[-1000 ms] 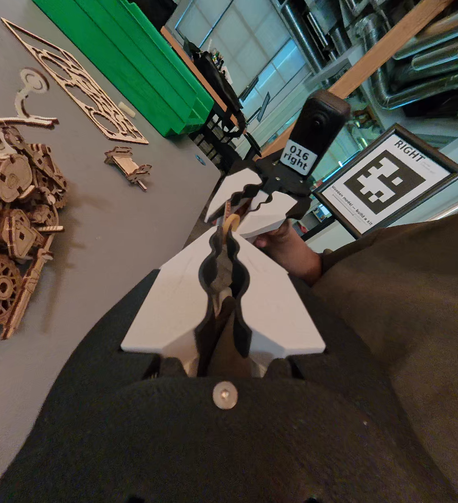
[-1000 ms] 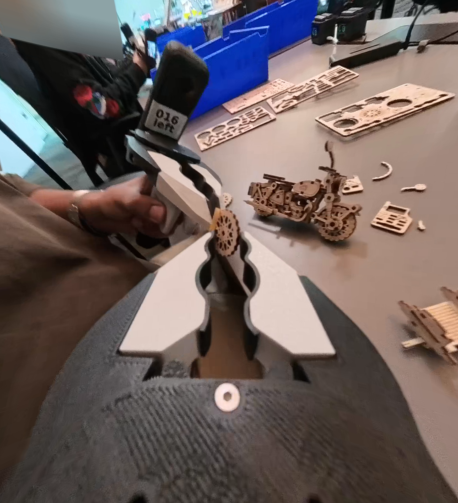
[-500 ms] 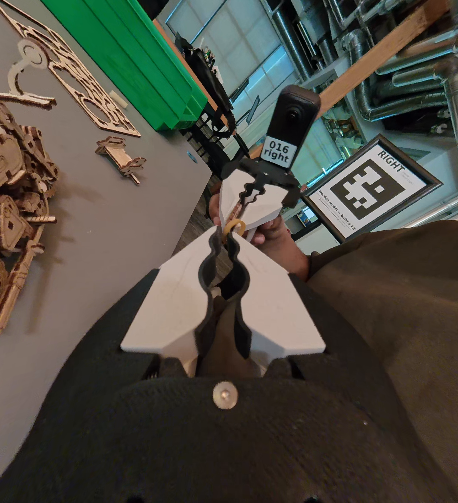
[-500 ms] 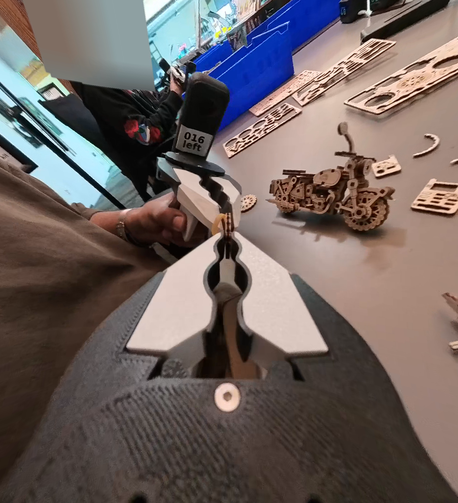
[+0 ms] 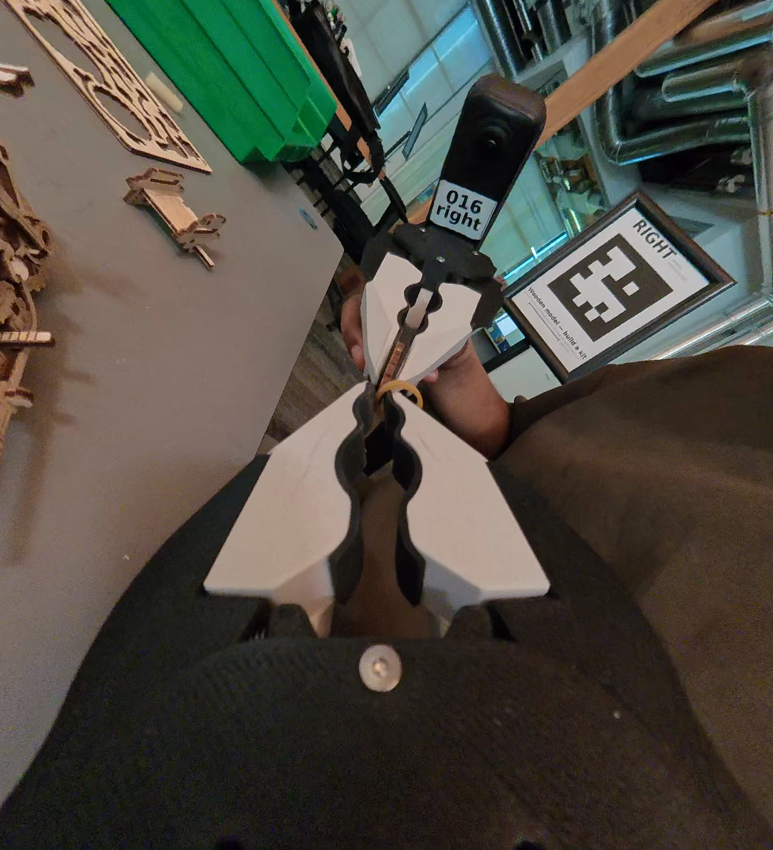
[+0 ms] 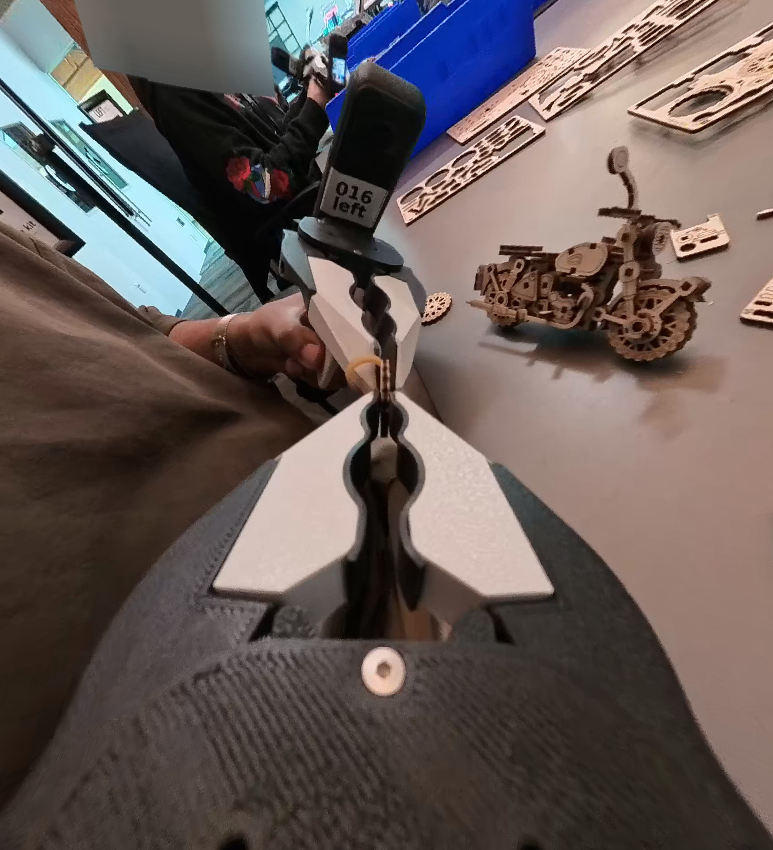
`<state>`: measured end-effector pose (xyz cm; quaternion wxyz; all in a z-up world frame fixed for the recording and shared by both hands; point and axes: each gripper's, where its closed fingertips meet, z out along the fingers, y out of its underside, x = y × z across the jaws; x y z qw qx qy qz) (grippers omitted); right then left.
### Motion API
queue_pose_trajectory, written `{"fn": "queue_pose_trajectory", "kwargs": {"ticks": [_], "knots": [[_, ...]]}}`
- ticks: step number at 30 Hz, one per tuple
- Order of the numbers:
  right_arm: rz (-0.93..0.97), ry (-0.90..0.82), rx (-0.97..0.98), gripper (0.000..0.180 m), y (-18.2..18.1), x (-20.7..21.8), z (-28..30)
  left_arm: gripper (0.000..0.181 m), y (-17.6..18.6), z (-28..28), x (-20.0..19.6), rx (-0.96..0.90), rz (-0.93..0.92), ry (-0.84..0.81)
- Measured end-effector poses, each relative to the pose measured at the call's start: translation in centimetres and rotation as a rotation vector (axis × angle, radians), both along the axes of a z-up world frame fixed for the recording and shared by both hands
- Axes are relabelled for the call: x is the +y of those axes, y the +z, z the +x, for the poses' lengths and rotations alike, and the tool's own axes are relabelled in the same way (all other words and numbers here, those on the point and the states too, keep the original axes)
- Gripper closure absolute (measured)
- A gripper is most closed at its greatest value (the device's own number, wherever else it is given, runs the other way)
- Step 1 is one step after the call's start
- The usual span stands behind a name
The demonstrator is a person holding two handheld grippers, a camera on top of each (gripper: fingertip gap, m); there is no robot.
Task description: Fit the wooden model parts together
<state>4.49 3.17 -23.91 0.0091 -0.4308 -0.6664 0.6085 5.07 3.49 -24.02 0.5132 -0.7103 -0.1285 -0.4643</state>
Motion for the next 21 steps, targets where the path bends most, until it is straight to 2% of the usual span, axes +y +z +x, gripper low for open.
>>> {"fn": "queue_pose_trajectory", "kwargs": {"ticks": [4,5,8,10,12,14,19,21], "knots": [[-0.015,-0.055,0.011,0.169,0.2,0.4,-0.7,0.179,0.6,-0.6,0.1,0.011,0.021,0.036],[0.004,-0.082,0.018,0.161,0.1,0.7,-1.1,0.179,0.7,-1.0,0.1,0.008,0.026,0.064],[0.172,-0.245,0.107,0.141,-0.2,2.3,-2.6,0.179,0.3,-2.8,0.1,0.022,0.004,0.172],[0.321,-0.315,0.214,0.135,0.3,2.2,-3.1,0.179,-0.4,-4.2,0.1,0.073,-0.033,0.259],[0.443,-0.357,0.306,0.136,1.0,1.2,-3.4,0.179,-0.5,-5.1,0.2,0.118,-0.046,0.335],[0.503,-0.406,0.376,0.147,1.7,0.3,-3.7,0.179,-0.4,-5.4,0.2,0.169,-0.047,0.384],[0.481,-0.41,0.343,0.159,1.5,-0.9,-4.0,0.179,1.1,-5.0,0.2,0.331,0.003,0.443],[0.441,-0.399,0.324,0.171,1.5,-1.0,-4.0,0.179,1.4,-4.8,0.1,0.392,0.011,0.451]]}}
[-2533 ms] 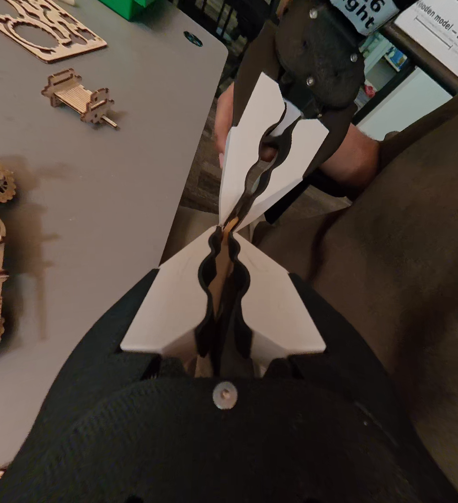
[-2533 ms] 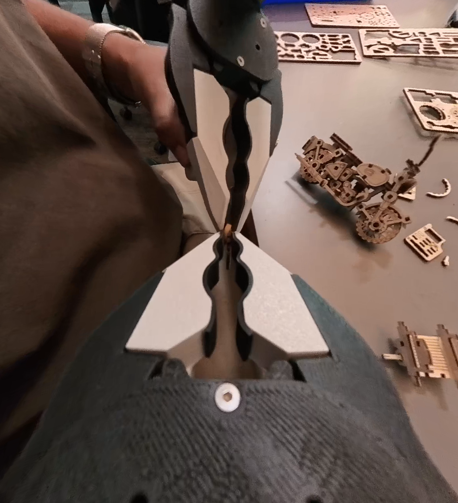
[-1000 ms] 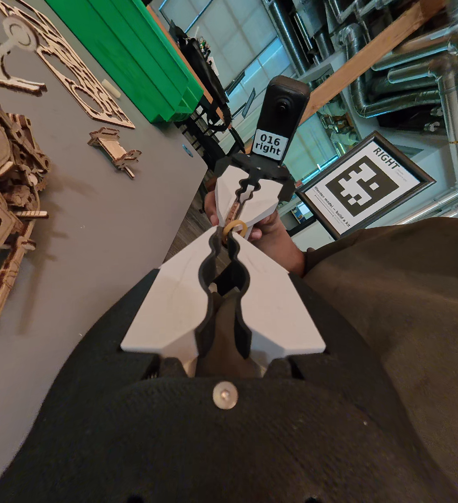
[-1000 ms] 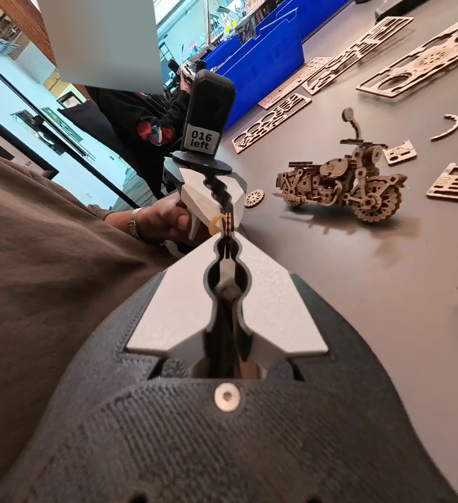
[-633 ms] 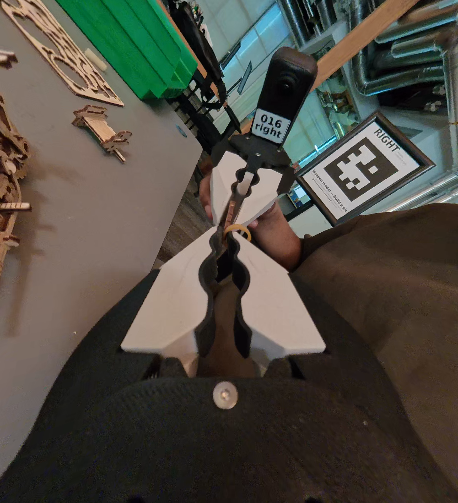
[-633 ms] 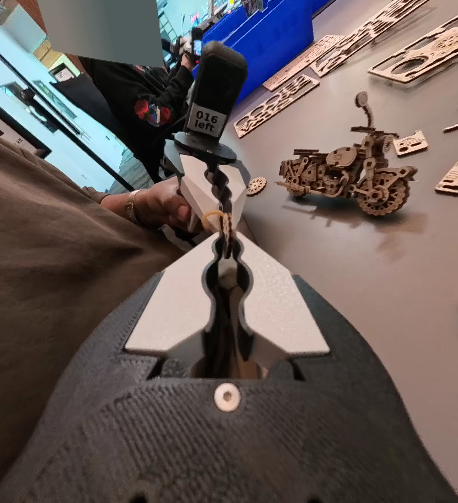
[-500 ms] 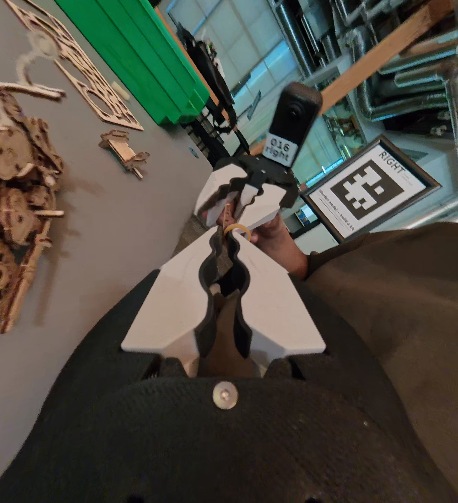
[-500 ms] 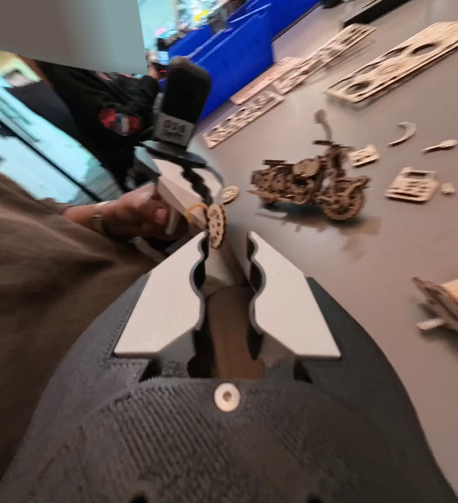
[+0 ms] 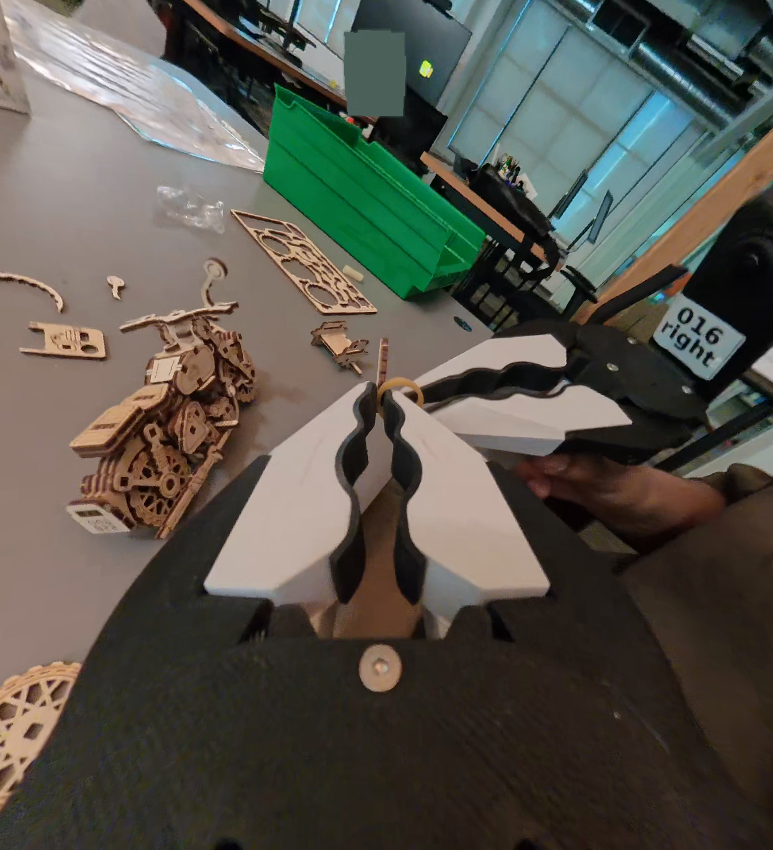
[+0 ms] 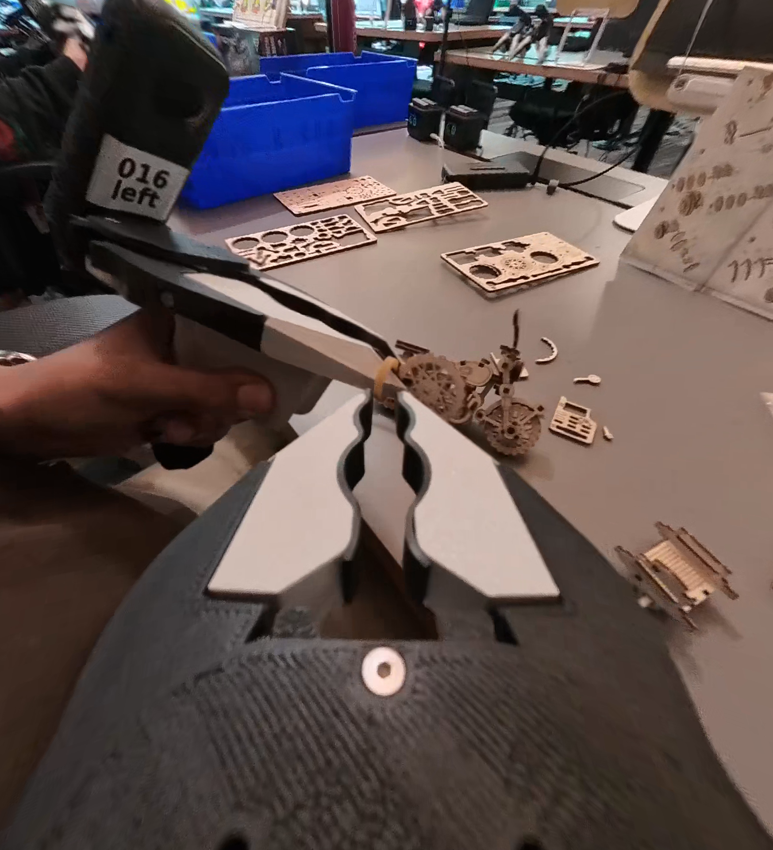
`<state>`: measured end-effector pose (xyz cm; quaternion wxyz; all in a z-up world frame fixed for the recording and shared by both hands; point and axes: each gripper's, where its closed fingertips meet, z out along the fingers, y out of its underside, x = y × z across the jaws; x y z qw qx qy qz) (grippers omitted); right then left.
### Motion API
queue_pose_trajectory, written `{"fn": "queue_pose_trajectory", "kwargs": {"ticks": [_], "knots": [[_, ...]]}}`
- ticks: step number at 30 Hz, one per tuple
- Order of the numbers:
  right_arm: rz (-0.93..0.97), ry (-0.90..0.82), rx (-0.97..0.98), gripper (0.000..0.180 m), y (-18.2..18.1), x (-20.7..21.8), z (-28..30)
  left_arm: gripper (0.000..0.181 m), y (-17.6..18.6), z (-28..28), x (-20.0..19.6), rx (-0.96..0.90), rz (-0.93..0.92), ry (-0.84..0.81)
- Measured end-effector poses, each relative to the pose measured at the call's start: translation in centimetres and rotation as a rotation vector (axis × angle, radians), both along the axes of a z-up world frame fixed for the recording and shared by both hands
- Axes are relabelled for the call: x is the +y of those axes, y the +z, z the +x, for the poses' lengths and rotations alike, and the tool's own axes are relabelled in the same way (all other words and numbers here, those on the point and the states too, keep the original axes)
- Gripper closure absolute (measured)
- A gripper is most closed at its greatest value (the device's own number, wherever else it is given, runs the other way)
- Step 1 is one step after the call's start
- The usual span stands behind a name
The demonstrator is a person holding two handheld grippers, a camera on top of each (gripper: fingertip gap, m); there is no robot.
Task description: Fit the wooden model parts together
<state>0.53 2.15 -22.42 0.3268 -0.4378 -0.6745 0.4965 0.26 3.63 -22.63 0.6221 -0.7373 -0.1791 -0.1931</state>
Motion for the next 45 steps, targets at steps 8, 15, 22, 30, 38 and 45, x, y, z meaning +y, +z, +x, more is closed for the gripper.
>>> {"fn": "queue_pose_trajectory", "kwargs": {"ticks": [8,15,22,30,38,45], "knots": [[-0.053,0.036,0.022,0.173,0.9,-0.3,0.4,0.179,-0.2,-0.2,-0.1,0.073,-0.03,0.02],[-0.099,0.032,-0.007,0.169,0.7,0.0,0.3,0.179,-0.3,0.1,0.1,0.13,-0.052,0.027],[-0.136,0.037,-0.052,0.177,0.1,0.4,0.2,0.179,0.1,0.3,0.1,0.146,-0.025,0.019],[-0.035,0.022,-0.039,0.178,0.5,1.9,0.1,0.179,-0.1,0.8,0.1,-0.028,0.002,-0.025],[0.193,-0.023,0.004,0.179,0.8,3.1,0.1,0.177,-1.1,1.2,0.3,-0.046,-0.098,-0.076],[0.134,-0.216,0.095,0.18,4.0,9.7,0.3,0.177,-2.8,1.8,-0.3,-0.006,-0.211,-0.116]]}}
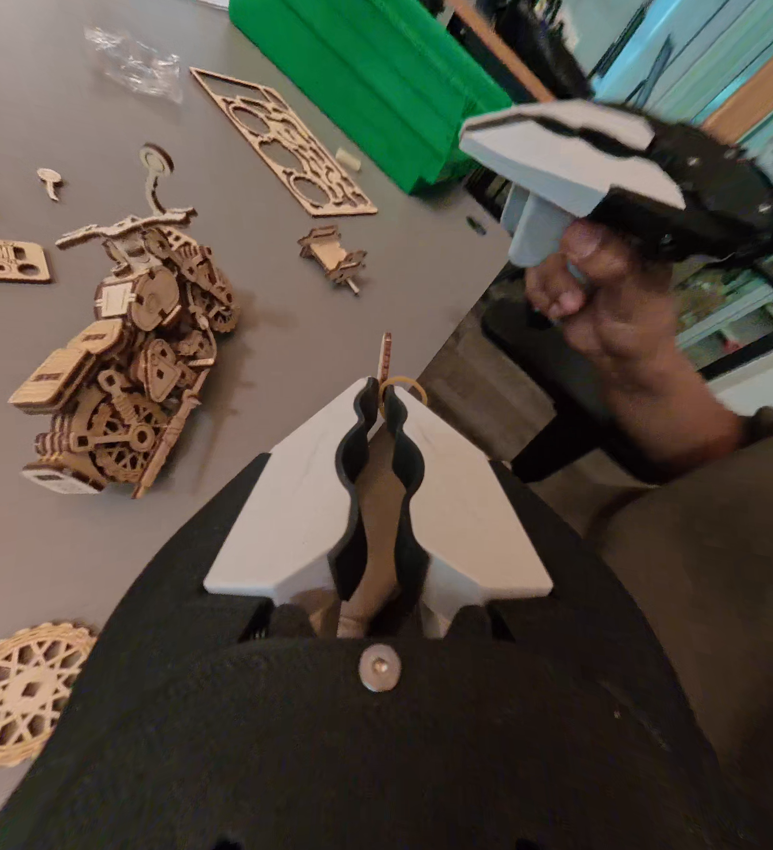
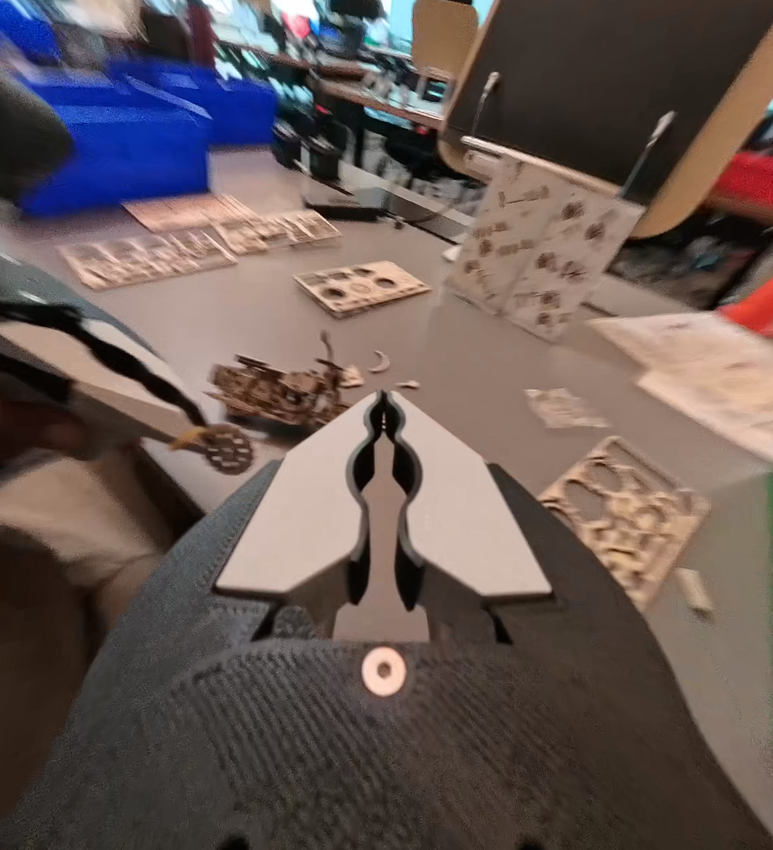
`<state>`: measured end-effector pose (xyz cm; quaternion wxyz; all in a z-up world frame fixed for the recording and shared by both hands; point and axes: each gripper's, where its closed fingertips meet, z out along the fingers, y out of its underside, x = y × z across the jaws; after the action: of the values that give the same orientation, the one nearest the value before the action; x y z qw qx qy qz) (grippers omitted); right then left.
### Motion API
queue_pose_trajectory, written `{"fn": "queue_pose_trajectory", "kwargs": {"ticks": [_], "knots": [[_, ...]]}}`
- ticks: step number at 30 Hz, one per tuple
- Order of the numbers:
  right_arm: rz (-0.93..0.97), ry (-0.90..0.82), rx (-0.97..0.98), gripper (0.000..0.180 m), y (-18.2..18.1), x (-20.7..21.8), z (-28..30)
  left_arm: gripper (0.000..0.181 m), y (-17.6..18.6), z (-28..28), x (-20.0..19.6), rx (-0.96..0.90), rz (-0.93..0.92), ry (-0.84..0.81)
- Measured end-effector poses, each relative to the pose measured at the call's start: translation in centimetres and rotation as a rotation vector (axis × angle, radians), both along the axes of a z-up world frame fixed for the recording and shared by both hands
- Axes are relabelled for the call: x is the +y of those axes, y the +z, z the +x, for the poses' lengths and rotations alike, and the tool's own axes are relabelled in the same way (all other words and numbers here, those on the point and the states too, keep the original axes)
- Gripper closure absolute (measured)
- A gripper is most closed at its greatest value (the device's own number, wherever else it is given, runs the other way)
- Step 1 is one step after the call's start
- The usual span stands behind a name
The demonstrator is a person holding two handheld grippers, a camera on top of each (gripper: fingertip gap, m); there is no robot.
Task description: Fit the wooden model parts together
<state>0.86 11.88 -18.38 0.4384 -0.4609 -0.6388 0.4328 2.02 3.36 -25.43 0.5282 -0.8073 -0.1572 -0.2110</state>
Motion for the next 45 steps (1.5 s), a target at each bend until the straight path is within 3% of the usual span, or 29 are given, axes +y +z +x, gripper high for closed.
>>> {"fn": "queue_pose_trajectory", "kwargs": {"ticks": [3,6,8,11,16,18,22,28,37,41,45], "knots": [[-0.186,0.12,-0.046,0.18,-1.2,-2.0,0.3,0.177,0.3,-1.3,0.1,0.056,0.004,0.046],[-0.185,0.218,-0.076,0.18,-2.3,-6.1,0.3,0.178,0.6,-2.4,-0.1,0.044,0.045,0.11],[-0.19,0.267,-0.098,0.168,-2.8,-8.6,0.3,0.178,1.1,-2.8,-0.1,0.045,0.079,0.149],[-0.222,0.258,-0.118,0.162,-3.3,-9.8,-0.2,0.178,1.9,-3.0,-0.1,0.115,0.117,0.186],[-0.358,0.252,-0.129,0.16,-3.4,-10.0,-0.7,0.179,3.2,-2.7,0.0,0.182,0.188,0.247],[-0.379,0.249,-0.11,0.177,-3.0,-9.9,-0.8,0.179,3.2,-2.5,0.1,0.192,0.19,0.259],[-0.354,0.217,-0.106,0.177,-3.2,-9.0,-1.0,0.179,3.2,-2.1,0.1,0.237,0.214,0.274],[-0.385,0.234,-0.129,0.178,-3.4,-8.8,-0.8,0.179,3.1,-1.7,0.3,0.129,0.216,0.234],[-0.424,0.254,-0.125,0.178,-2.9,-8.7,-0.5,0.18,3.8,-1.1,0.1,0.13,0.268,0.176],[-0.396,0.269,-0.152,0.178,-3.4,-8.9,-0.5,0.18,3.0,-1.3,0.2,0.031,0.246,0.166],[-0.29,0.254,-0.133,0.178,-3.4,-8.1,-0.5,0.179,2.5,-1.3,0.3,0.109,0.186,0.166]]}}
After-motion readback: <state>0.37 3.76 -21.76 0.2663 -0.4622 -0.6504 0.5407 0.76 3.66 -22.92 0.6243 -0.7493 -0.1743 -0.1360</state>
